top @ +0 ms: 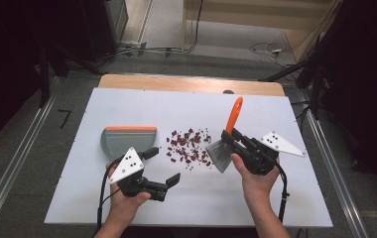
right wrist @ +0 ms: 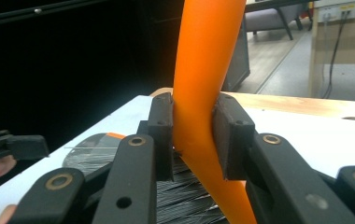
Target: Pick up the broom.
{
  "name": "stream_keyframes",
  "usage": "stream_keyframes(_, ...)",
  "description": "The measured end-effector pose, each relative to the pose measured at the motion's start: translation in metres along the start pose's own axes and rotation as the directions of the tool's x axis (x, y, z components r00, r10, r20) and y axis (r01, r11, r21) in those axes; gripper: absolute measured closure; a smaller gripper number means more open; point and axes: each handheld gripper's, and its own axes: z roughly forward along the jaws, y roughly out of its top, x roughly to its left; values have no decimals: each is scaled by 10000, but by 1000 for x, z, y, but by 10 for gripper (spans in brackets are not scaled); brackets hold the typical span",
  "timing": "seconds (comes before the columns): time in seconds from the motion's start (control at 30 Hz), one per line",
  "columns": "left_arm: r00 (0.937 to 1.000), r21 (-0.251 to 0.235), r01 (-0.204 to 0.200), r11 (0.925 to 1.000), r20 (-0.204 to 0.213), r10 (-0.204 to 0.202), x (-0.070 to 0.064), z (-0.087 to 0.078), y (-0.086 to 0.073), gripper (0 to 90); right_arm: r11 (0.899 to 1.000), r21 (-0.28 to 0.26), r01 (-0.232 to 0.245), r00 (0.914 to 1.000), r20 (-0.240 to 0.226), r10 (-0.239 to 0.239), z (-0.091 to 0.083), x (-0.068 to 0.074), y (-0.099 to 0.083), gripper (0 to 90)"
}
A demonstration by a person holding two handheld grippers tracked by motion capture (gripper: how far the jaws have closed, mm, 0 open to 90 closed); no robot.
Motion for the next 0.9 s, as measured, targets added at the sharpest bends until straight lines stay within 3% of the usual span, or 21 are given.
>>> stream_keyframes(0.33,9985,604,236,9979,470,-264,-18,18,-1,109,9999,48,150,9980,-619,-146,10,29,-3,693)
stream_keyframes(0.57,9994,938,217,9954,245,-241,-31,32,-6,246,9993,20,361,9955,-879,-358,14,47,-6,692)
stream_keyframes(0.9,9983,1149,484,9922,282,-519,-34,39,-12,438,9986,86,530,9920,-1153,-516,19,68,-12,692)
